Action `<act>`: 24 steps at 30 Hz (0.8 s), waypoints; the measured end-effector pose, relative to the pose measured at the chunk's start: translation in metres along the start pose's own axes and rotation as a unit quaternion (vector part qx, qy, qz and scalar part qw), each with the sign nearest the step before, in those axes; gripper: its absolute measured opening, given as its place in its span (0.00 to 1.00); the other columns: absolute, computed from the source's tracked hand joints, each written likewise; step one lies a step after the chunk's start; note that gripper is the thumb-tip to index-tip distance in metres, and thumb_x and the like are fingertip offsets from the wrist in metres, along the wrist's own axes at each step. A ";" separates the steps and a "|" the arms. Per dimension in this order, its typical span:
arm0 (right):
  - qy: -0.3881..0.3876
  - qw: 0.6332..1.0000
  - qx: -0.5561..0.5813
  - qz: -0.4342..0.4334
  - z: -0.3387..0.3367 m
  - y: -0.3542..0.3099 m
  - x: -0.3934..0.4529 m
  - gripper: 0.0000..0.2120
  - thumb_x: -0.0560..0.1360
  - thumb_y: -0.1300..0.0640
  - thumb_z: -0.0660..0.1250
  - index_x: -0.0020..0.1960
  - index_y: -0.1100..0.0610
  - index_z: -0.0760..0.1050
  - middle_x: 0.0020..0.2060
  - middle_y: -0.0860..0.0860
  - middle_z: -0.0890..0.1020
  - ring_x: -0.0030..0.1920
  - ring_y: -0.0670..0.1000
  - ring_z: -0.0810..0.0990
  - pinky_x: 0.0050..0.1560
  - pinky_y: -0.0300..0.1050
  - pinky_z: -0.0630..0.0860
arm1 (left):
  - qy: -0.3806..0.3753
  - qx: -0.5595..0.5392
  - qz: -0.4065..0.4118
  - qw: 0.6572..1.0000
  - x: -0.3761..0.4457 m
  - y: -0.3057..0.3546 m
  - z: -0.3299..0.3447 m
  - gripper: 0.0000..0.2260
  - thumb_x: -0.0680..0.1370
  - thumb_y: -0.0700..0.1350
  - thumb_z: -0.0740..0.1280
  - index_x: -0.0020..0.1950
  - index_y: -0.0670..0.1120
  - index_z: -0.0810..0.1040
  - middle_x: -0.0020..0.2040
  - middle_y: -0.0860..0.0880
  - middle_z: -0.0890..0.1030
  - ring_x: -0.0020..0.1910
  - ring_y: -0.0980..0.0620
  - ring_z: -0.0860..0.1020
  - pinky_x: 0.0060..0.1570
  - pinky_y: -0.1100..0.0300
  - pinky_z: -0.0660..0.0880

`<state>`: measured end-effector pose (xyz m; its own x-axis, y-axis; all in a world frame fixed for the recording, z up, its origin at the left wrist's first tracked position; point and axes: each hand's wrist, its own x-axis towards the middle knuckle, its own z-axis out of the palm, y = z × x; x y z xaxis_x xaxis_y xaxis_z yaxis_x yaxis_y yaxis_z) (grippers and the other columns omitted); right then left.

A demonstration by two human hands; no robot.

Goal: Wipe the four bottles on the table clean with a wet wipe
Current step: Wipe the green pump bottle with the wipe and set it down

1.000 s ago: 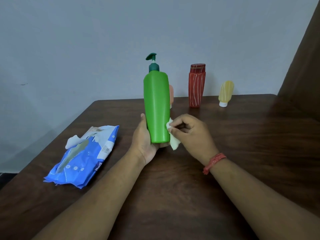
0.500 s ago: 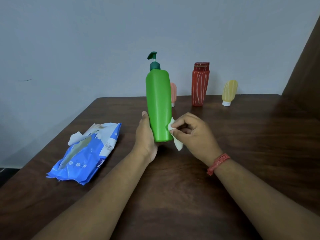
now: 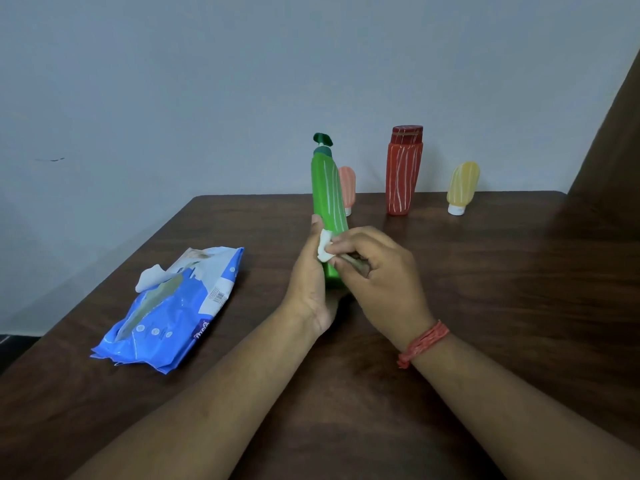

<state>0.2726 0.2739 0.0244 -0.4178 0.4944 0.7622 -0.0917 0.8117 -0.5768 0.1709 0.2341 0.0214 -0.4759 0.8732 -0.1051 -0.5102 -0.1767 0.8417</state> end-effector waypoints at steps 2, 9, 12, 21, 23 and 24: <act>-0.038 0.995 -0.077 -0.055 -0.002 0.003 -0.001 0.07 0.72 0.66 0.72 0.48 0.58 0.83 0.48 0.49 0.82 0.51 0.49 0.80 0.53 0.44 0.77 | -0.001 -0.014 0.007 1.000 0.001 0.003 -0.003 0.27 0.80 0.66 0.59 0.61 0.45 0.82 0.46 0.45 0.84 0.48 0.49 0.84 0.52 0.53 0.80; -0.014 0.990 -0.138 -0.037 -0.008 0.011 0.001 0.05 0.74 0.64 0.72 0.50 0.59 0.83 0.47 0.50 0.81 0.50 0.50 0.80 0.51 0.49 0.79 | -0.001 -0.048 0.023 0.999 0.004 0.007 -0.007 0.30 0.82 0.66 0.55 0.68 0.45 0.79 0.63 0.40 0.82 0.61 0.43 0.81 0.66 0.44 0.75; -0.061 0.979 -0.170 -0.095 -0.006 0.005 0.000 0.05 0.75 0.64 0.71 0.49 0.59 0.84 0.46 0.50 0.82 0.48 0.51 0.78 0.48 0.49 0.78 | 0.001 -0.063 0.015 0.998 0.004 0.006 -0.008 0.30 0.82 0.66 0.55 0.66 0.44 0.80 0.61 0.41 0.83 0.58 0.44 0.82 0.61 0.48 0.79; -0.082 0.978 -0.160 -0.104 -0.019 0.013 0.003 0.06 0.76 0.64 0.70 0.51 0.59 0.83 0.48 0.51 0.81 0.51 0.51 0.79 0.52 0.48 0.78 | 0.009 -0.085 0.015 0.996 0.007 0.009 -0.014 0.27 0.83 0.64 0.54 0.66 0.45 0.80 0.58 0.42 0.84 0.53 0.46 0.84 0.50 0.51 0.81; -0.116 0.969 -0.167 -0.141 -0.018 0.011 0.002 0.06 0.76 0.63 0.69 0.51 0.60 0.83 0.48 0.51 0.81 0.51 0.52 0.79 0.52 0.47 0.77 | 0.007 -0.077 0.016 0.997 0.007 0.009 -0.017 0.27 0.83 0.63 0.54 0.66 0.45 0.80 0.57 0.42 0.85 0.52 0.45 0.84 0.52 0.49 0.80; -0.108 0.969 -0.172 -0.143 -0.019 0.012 0.003 0.06 0.76 0.63 0.69 0.51 0.60 0.83 0.49 0.52 0.81 0.51 0.52 0.79 0.53 0.48 0.77 | -0.002 -0.069 0.015 0.997 0.007 0.008 -0.017 0.27 0.83 0.63 0.54 0.66 0.45 0.79 0.58 0.42 0.84 0.53 0.45 0.84 0.55 0.46 0.80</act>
<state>0.2875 0.2911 0.0254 -0.6030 0.1881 0.7752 0.0596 0.9797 -0.1913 0.1513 0.2308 0.0187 -0.4900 0.8680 -0.0798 -0.5903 -0.2632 0.7631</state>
